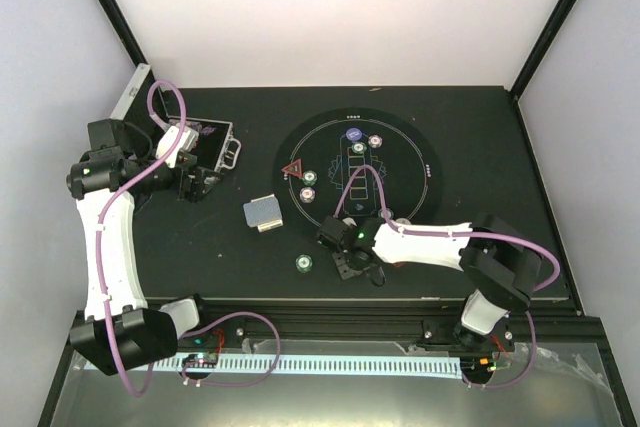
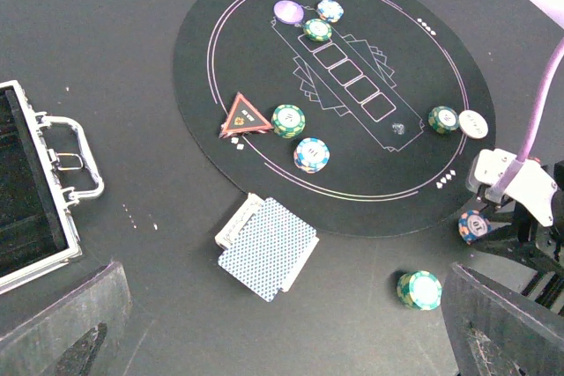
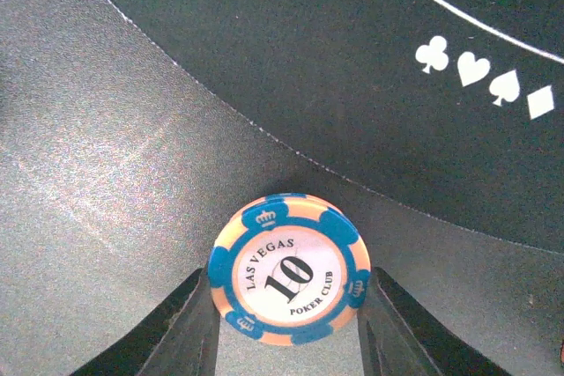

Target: Distribute texas hold em gaming equipment

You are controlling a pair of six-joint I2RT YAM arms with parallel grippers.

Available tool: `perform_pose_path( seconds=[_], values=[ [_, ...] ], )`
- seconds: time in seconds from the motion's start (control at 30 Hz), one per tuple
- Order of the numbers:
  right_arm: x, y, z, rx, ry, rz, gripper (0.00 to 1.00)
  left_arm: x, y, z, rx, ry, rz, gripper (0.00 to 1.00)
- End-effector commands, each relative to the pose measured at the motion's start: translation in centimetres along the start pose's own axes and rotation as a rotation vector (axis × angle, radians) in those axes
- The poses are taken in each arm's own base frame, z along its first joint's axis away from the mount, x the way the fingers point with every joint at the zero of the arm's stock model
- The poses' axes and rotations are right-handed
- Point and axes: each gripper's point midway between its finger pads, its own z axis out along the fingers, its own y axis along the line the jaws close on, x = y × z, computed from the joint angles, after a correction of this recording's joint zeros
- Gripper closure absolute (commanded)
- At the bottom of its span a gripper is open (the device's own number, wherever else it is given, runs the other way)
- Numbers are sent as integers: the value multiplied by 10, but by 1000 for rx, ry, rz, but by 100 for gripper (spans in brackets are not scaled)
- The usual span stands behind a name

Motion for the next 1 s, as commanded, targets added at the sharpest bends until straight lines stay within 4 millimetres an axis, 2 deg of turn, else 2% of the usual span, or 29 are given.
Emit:
perform_pose_path(
  seconds=[0.0,0.17,0.27,0.47,0.57,0.67,0.77,0.97],
  values=[
    [-9,0,-13,-9,-40,6,73,0,-2,-2,11,-3,-2,1],
    [-16,-11,-24,3,-61,14,74,0,-3,-2,13,-5,-3,1],
    [-32,-36,-37,20,-91,54,74,-1,-3,-3,11,-8,-1,1],
    [-71,-104,-54,67,-147,176,74,-1,-2,-3,8,-9,2,1],
    [-86,-137,-48,86,-149,244,74,-2,-2,-3,8,-11,1,1],
    [-97,-161,-36,92,-134,297,74,-4,-2,-3,7,-15,1,1],
    [-106,-178,-23,105,-118,333,73,-6,-1,-4,4,-17,5,1],
    [-114,-199,3,114,-78,371,73,-7,2,-3,6,-10,2,1]
  ],
)
